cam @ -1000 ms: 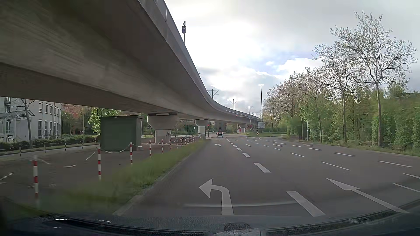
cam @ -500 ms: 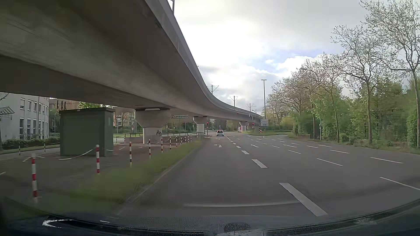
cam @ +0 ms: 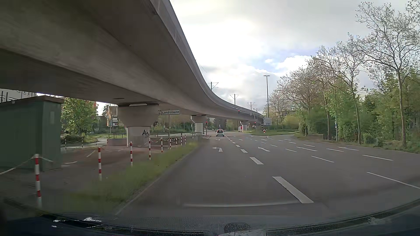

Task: Follow the waypoints while adhering to traffic rules and regulations

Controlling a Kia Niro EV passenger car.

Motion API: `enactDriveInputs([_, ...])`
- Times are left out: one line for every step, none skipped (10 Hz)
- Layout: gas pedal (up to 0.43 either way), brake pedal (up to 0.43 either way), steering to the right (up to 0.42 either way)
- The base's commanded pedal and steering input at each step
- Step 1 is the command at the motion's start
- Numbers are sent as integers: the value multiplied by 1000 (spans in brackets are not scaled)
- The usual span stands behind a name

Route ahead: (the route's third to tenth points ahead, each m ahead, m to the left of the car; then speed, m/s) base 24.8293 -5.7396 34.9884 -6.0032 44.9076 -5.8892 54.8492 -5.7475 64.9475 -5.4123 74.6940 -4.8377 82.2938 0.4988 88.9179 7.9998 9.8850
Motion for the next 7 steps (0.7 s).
enactDriveInputs([0,0,2])
enactDriveInputs([0,0,2])
enactDriveInputs([0,0,2])
enactDriveInputs([0,0,2])
enactDriveInputs([0,0,1])
enactDriveInputs([0,0,0])
enactDriveInputs([0,0,0])
